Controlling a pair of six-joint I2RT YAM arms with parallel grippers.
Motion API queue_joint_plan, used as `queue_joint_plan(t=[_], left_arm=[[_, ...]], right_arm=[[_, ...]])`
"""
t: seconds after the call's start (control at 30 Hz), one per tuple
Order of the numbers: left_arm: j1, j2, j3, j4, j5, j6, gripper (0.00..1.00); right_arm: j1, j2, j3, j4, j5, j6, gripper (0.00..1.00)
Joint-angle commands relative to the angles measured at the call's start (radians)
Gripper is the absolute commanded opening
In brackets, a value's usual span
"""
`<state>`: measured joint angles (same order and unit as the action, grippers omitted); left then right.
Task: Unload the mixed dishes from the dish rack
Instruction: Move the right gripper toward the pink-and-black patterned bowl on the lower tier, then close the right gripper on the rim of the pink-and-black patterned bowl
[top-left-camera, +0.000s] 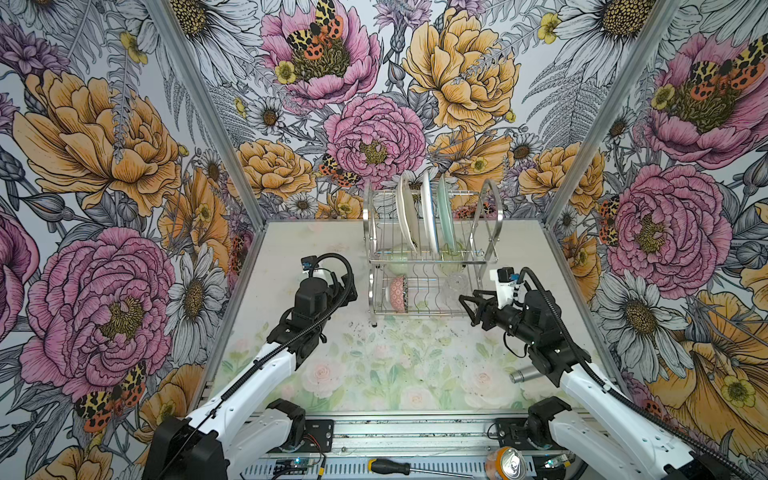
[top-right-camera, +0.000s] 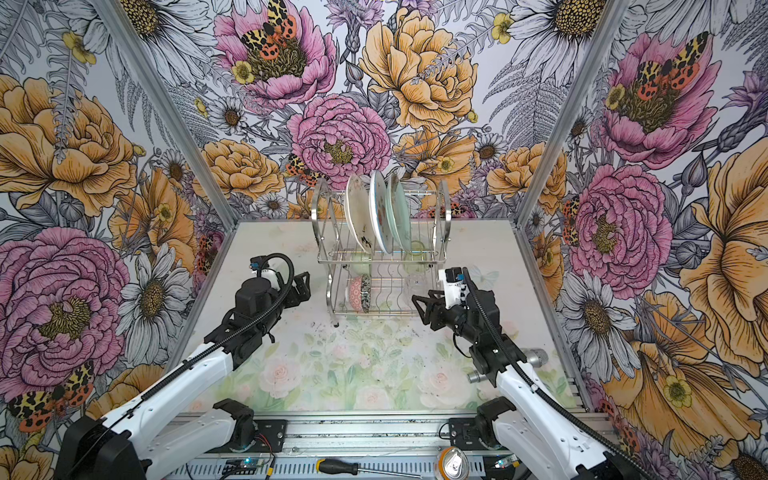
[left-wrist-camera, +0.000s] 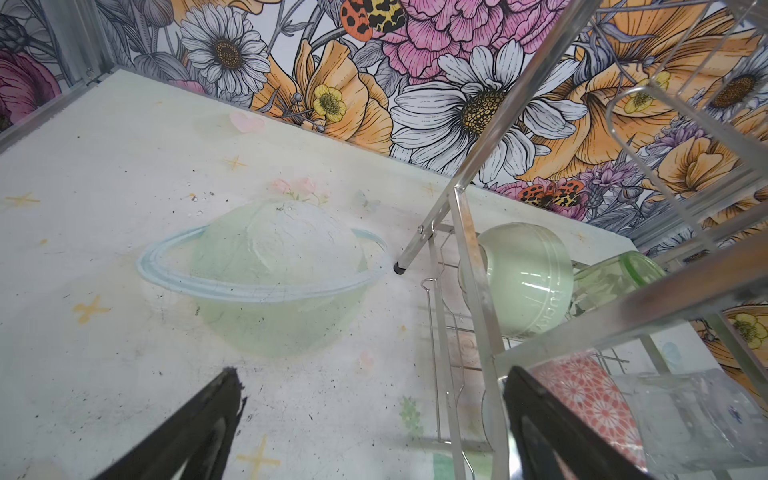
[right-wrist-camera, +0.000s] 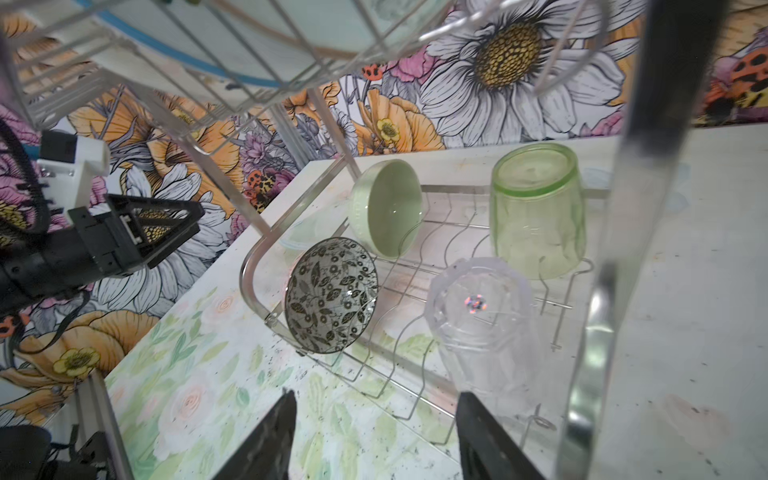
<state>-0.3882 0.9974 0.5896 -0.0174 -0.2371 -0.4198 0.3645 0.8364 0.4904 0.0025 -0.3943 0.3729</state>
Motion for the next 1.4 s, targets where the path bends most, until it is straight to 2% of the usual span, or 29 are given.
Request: queue_joint_plan(t=[0.0,0.1,0.33,0.53,0.7,0.93,1.37], left_arm=[[0.008,-0.03,-0.033,0.0,0.021,-0.022,0.99],[0.008,-0.051,-0.048,-0.015,0.054,-0.029,0.99],[0.009,-0.132,-0.079,-0.059,0.053,-0.051,0.99],[0.009,-0.173,-0.108,-0.044,0.098,-0.052,0.99],[0.011,-0.174,-0.108,-0.045,0.139,-0.012,0.99],[0.01,-0.217,-0.139,-0.037,0.224,-0.019,0.99],[0.013,-0.312,-0.194,-0.017,0.356,-0.022,0.99]], right_arm=[[0.052,0.051,0.021,0.035,-0.033,-0.013,0.62],[0.104,0.109,0.037,0.072,-0.036,-0.01,0.6],[0.219,0.221,0.055,0.197,0.007,-0.002,0.59],[0.277,0.347,0.1,0.279,0.003,0.01,0.54],[0.292,0.434,0.136,0.327,0.003,0.006,0.49],[0.304,0.547,0.192,0.374,-0.002,0.012,0.41],[0.306,0.656,0.248,0.405,-0.021,0.017,0.27]])
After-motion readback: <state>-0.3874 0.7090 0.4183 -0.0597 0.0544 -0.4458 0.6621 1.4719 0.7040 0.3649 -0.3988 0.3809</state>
